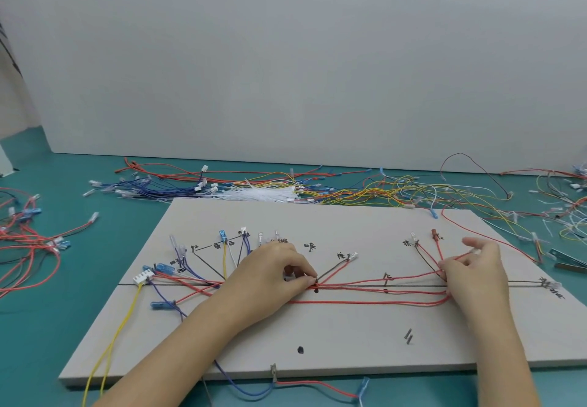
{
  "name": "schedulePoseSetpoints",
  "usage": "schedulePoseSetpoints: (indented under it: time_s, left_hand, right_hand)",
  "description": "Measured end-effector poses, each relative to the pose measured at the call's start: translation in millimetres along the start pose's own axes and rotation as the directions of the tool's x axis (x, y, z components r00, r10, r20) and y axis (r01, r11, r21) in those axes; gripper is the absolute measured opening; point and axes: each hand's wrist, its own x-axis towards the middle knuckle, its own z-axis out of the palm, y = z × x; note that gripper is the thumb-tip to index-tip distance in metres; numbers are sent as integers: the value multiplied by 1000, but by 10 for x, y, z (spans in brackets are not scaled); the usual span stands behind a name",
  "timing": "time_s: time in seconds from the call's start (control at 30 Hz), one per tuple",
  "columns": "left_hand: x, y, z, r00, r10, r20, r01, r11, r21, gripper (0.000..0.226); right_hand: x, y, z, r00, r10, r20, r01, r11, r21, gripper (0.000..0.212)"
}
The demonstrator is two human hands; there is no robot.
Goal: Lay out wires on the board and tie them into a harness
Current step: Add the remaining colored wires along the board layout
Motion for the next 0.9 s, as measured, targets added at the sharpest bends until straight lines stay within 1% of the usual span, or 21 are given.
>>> schedulePoseSetpoints:
  time_s: [0.13,0.2,0.3,0.37,0.47,0.6,0.7,0.8,0.9]
  left_hand:
    - [4,1,2,1000,-3,5,3,1000,1,8]
    - [5,8,2,1000,0,4,0,1000,1,8]
    - [0,3,0,1000,-3,3,3,1000,2,8]
    - [-1,0,0,1000,-4,8,4,1000,0,8]
    - [1,8,-1,1000,-4,10,4,1000,-3,8]
    - [-8,39,-3,1000,-3,15,4,1000,-20,8]
    - [-19,89,-13,1000,20,12,-20,1000,-21,14]
    - [-22,145,-15,996,87,36,-89,993,77,28]
    - [-37,188,-29,995,72,68,-79,991,105,35]
  right_hand:
    - [-11,-2,-7,995,-41,-93,38,999,-34,51]
    - [-4,-4,-17,992,-49,-114,45,998,-34,55]
    - [15,44,-52,992,-84,-98,74,992,-103,43]
    - [24,73,-88,988,-86,-128,75,993,-89,37]
    - [40,103,-109,989,-76,-129,65,994,-88,33]
    - [38,141,-105,996,-15,-94,8,997,-76,31]
    - [34,158,-111,998,6,-61,-15,988,-152,33]
    - [36,179,-125,998,-2,-63,-10,983,-185,31]
    - [47,209,-140,999,-6,-53,-5,979,-203,27]
